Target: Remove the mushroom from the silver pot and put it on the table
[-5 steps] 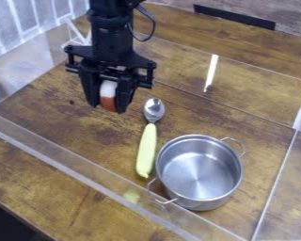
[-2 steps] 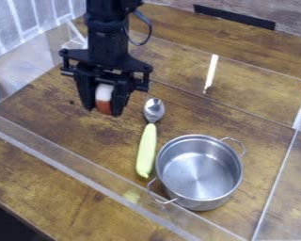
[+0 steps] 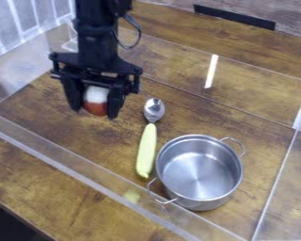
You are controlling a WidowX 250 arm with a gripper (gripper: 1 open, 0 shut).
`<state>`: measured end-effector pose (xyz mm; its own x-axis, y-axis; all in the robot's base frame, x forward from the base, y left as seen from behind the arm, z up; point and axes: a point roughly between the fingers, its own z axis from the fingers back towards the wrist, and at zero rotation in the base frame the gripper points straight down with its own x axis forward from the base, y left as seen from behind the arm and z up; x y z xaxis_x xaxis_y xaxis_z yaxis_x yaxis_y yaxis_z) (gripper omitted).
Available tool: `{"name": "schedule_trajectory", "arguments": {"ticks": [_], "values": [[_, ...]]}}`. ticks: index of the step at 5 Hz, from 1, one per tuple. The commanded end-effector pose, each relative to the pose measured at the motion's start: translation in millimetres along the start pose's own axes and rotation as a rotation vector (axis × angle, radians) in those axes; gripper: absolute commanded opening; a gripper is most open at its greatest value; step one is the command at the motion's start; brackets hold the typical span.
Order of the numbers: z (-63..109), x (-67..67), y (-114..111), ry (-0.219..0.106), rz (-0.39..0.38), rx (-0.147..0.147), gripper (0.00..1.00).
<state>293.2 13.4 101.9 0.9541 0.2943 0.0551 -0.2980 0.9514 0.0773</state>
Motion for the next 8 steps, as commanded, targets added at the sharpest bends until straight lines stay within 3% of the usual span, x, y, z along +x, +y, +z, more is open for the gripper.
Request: {"name": "schedule_trajectory", "arguments": {"ticks": [1,4,6,7,8], "values": [[23.1,0.6,-8,-0.072,-0.051,-0.023,1.00],[2.4,-0.6,8,-0.059,-0.070,0.000,1.00],[-23.6,-1.1,34,-0.072,-0.142,-0.002,1.00],[-15.8,12.3,41,-0.100,-0.186,-0.028,1.00],[7.0,21.6,41,-0.133,-0.106,-0.042,1.00]]}}
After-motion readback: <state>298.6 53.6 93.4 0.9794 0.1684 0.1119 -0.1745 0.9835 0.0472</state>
